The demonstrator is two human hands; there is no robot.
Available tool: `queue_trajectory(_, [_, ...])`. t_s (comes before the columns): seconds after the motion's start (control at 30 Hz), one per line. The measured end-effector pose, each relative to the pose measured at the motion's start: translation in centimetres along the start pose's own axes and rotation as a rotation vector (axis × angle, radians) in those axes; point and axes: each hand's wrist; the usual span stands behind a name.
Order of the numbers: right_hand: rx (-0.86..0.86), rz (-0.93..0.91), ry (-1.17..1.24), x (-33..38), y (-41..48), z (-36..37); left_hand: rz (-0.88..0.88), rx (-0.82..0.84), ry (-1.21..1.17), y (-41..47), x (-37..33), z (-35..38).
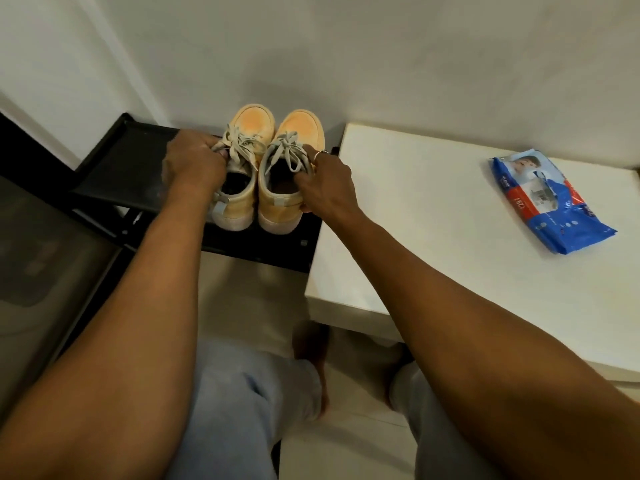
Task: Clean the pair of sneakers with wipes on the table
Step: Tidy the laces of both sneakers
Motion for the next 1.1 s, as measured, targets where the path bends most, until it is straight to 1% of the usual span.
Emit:
queue_trajectory(0.23, [0.025,0.010,-0.062,-0.4,1.7,2.9,-0.058,-0.015,-0.040,0.8,2.4,1.3])
queue_trajectory(0.4, [0.073,0.018,-0.017,-0.2,1.5,5.0,-0.089,-0.067,-0.021,1.7,4.1,1.4])
queue_trajectory(0.63, [0.130,0.058,0.002,-0.6,1.6,6.9,-0.085,-0.068,-0.049,3.0,5.9,2.0])
queue_trajectory(0.73, [0.125,0.067,0.001,-0.8,2.1,7.4,-0.089,-0.059,-0.051,3.3,6.1,2.3])
queue_trajectory(0.9, [0.097,0.013,-0.013,-1.2,2.5,7.9,-0.052,-0.016,-0.060,4.0,6.9,2.8])
queue_trajectory(1.1, [0.155,-0.009,-0.034,-1.3,2.9,7.7,-0.051,0.048,-0.082,4.5,7.2,3.2])
Point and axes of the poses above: each hand's wrist, its own y-axis towards the middle knuckle, its own z-axis out of the palm, x = y × z, and after that the axes turned 3 degrees about -x, right-handed
